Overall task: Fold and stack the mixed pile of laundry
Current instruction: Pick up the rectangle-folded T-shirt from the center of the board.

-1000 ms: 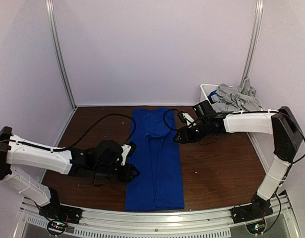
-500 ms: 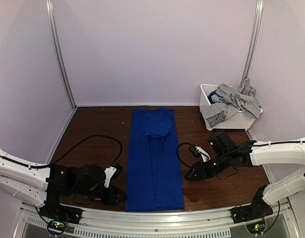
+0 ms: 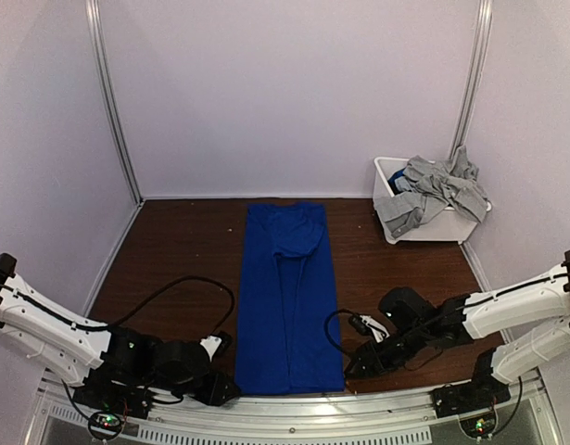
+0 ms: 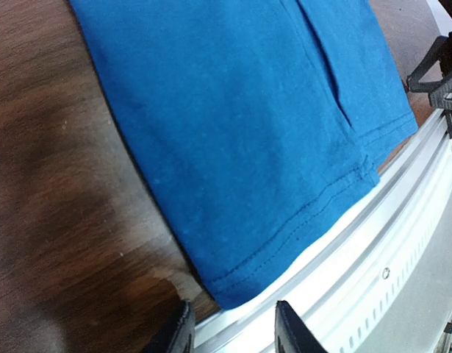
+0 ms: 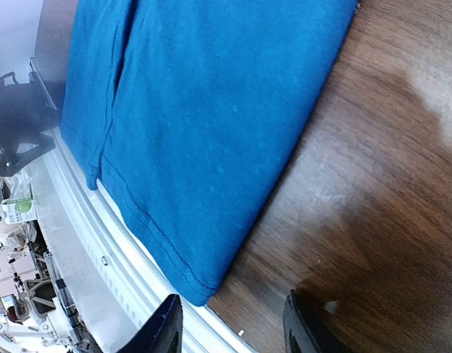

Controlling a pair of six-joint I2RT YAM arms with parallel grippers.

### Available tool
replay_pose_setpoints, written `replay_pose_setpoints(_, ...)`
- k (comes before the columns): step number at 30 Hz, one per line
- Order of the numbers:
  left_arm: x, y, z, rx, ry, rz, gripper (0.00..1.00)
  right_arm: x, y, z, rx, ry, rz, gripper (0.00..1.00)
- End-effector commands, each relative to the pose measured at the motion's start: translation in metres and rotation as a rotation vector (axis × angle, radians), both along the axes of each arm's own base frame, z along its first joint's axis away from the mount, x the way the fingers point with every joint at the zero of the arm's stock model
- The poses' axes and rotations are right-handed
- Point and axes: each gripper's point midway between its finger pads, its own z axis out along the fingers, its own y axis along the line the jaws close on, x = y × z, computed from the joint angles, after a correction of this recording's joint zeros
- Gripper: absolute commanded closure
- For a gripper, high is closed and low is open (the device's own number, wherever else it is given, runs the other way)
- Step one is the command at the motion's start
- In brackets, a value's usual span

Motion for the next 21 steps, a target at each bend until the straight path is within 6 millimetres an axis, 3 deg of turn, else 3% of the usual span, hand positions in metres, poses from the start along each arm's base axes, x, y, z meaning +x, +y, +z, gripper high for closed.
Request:
replay_pose_setpoints(1, 0.005, -0.007, 0.005, -0.076, 0.011, 0.066, 0.61, 0.001, 0.006, -0.008, -0.005, 0.000, -0.041, 0.53)
replay_pose_setpoints(16, 0.001, -0.022, -0.010, -0.085, 0.050, 0.067, 0.64, -0.027, 0.012, -0.041, -0.077, 0.067, -0.015, 0.57)
replay_pose_setpoints(21, 0.002, -0.017, -0.009, -0.073, 0.046, 0.081, 0.75, -0.030, 0.010, -0.044, -0.095, 0.068, -0.028, 0.73)
